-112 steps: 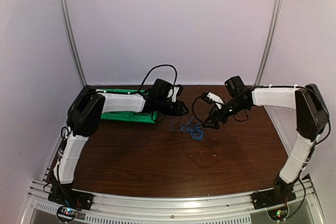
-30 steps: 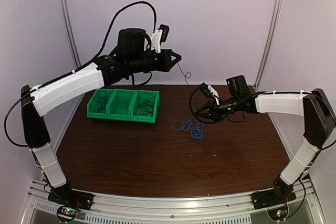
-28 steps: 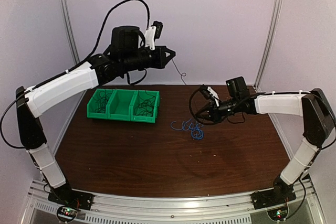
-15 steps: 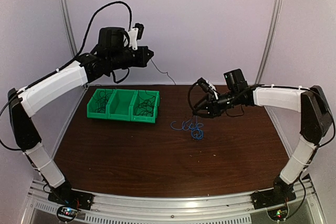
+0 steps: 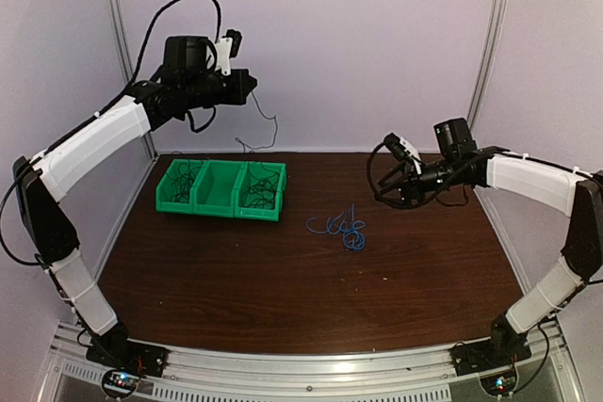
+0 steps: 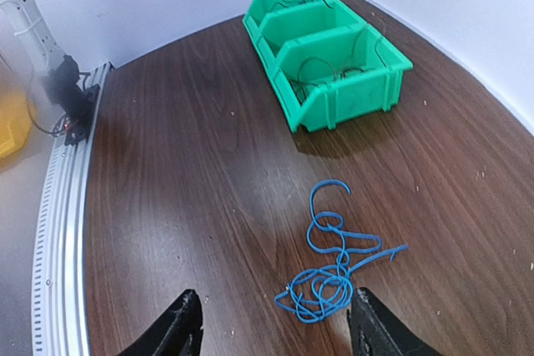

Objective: Untangle the cables

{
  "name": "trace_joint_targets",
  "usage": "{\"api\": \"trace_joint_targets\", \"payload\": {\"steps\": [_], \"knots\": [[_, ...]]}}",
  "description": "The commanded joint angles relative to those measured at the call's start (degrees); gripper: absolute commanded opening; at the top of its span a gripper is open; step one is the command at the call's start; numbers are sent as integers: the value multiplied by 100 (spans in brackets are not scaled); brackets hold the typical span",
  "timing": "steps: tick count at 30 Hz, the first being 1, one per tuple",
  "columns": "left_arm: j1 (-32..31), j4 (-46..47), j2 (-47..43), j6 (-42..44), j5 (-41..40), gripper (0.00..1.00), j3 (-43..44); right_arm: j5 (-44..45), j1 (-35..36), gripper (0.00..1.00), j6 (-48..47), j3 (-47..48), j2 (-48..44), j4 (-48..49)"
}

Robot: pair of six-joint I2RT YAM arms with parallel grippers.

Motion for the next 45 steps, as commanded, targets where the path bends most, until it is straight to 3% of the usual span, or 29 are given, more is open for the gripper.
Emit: {"api": "trace_joint_targets", "payload": {"steps": [1,34,45], "knots": [[99,5,65,226,16,0,389,530,-59,62,-224,-714,-254,398],[248,271,549,140,51,0,-879,609,-121,62,-578,-766,81,221],[440,790,1256,361,-299,0,-1093,591,-121,62,-622,-735,176,140]]}}
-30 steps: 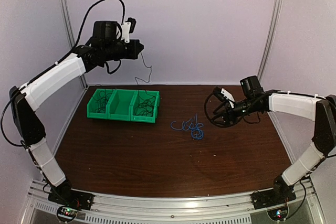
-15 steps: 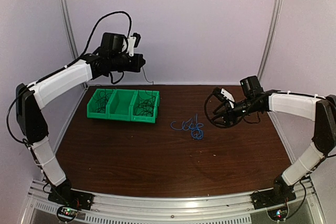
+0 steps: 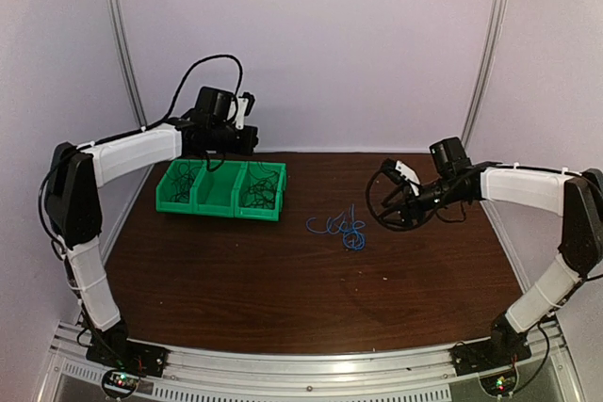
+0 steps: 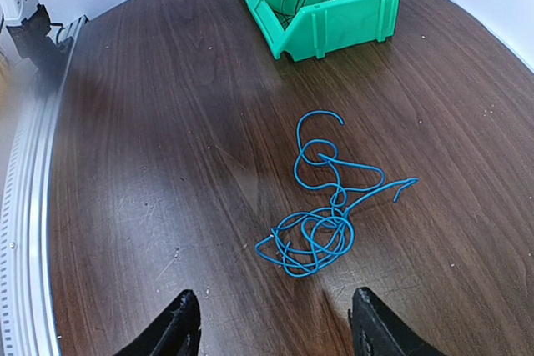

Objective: Untangle the cables

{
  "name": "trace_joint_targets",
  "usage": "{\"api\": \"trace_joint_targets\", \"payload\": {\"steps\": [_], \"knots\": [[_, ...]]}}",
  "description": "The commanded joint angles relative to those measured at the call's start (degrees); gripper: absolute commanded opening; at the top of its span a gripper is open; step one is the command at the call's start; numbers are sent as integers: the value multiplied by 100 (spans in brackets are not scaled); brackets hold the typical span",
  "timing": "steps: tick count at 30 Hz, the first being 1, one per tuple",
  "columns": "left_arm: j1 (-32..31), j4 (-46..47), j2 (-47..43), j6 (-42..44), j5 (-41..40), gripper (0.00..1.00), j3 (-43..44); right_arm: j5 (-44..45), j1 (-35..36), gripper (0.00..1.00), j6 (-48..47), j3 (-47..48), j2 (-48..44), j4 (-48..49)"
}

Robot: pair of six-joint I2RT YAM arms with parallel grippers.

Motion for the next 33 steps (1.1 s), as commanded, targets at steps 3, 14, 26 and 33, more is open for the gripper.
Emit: {"api": "trace_joint_targets", "payload": {"steps": [3,14,26,33], "knots": [[168,586,595,380,-434,0,151,23,-22,62,-56,117,94,-73],[225,817,970,997,-516,0,362,50,-27,62,-74,123,158,-88],[133,1913,950,529,950,0,-759,40,-31,62,-109,152,290,-149],[199,1815,1056,108,1395,0,-810,49,-31,62,-126,149,290,-148]]}}
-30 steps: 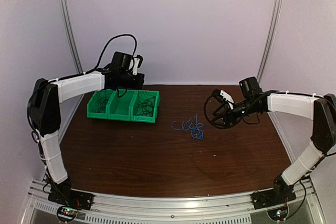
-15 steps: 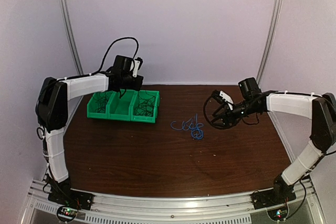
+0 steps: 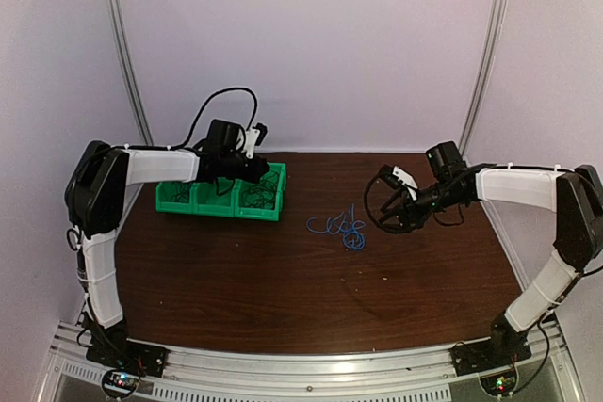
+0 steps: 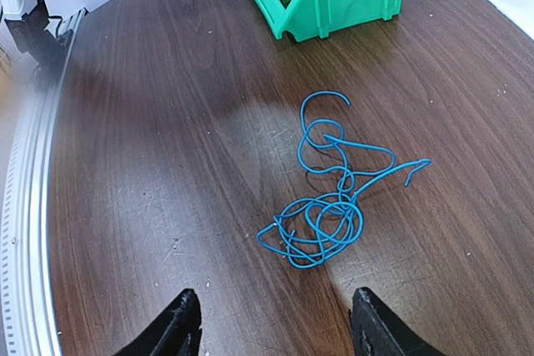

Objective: Untangle the cables

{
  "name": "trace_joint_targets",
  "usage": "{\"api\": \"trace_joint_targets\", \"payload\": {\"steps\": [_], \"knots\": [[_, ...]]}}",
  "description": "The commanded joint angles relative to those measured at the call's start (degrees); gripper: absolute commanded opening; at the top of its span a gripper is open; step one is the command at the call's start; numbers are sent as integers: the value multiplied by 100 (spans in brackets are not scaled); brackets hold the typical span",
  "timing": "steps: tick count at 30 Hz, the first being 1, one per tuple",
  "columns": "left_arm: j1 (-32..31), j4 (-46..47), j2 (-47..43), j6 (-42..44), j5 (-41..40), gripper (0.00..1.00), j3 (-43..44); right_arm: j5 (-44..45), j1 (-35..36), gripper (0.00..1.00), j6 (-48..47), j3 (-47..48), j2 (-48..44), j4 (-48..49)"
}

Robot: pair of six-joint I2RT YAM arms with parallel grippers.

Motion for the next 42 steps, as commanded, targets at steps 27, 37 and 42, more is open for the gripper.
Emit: {"api": "trace_joint_targets", "payload": {"steps": [27,37,42], "knots": [[149,-1158,234,-298,-235,38,1228,80,-31,62,-90,168,56,-120],[497,-1432,106,-479,-382,49,1573,81,-31,62,-98,203,155,-150],[687,-1533,566,-339,149,48,2045,112,-31,62,-107,196,152,-156]]}}
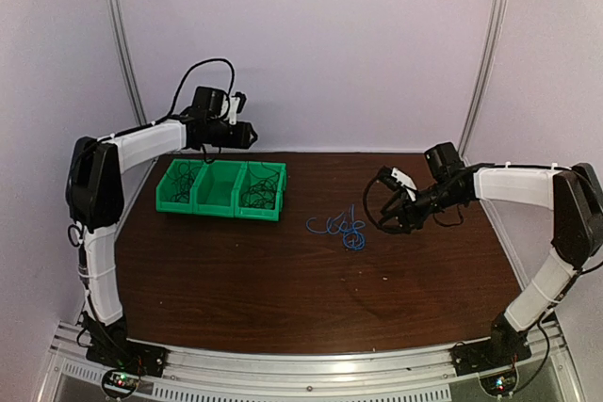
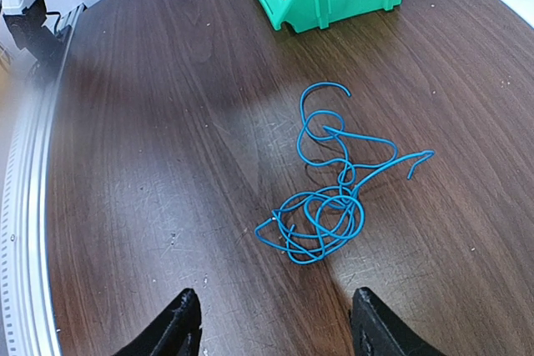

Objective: Untangle the cables

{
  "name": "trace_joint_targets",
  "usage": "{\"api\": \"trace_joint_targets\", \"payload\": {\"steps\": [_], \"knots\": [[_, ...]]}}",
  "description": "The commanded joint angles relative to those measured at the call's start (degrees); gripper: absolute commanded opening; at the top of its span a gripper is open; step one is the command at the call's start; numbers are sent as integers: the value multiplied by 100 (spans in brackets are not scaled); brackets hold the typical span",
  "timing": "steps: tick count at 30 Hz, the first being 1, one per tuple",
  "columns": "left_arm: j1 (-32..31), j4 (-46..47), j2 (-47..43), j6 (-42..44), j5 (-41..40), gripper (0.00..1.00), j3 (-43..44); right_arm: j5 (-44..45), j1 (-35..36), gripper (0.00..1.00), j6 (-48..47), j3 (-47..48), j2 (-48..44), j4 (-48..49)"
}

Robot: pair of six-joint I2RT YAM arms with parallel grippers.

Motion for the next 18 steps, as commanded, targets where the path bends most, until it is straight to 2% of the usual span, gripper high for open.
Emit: {"api": "trace_joint_targets", "payload": {"steps": [1,12,18], "knots": [[201,-155,510,117,489,48,503,86,-31,62,-64,150,43,-68],[283,-453,1043,541,548,43,882,91,-36,62,-72,170,154,-89],[286,-457,1280,580,554,34,1009,95,-31,62,-90,181,195,-107]]}}
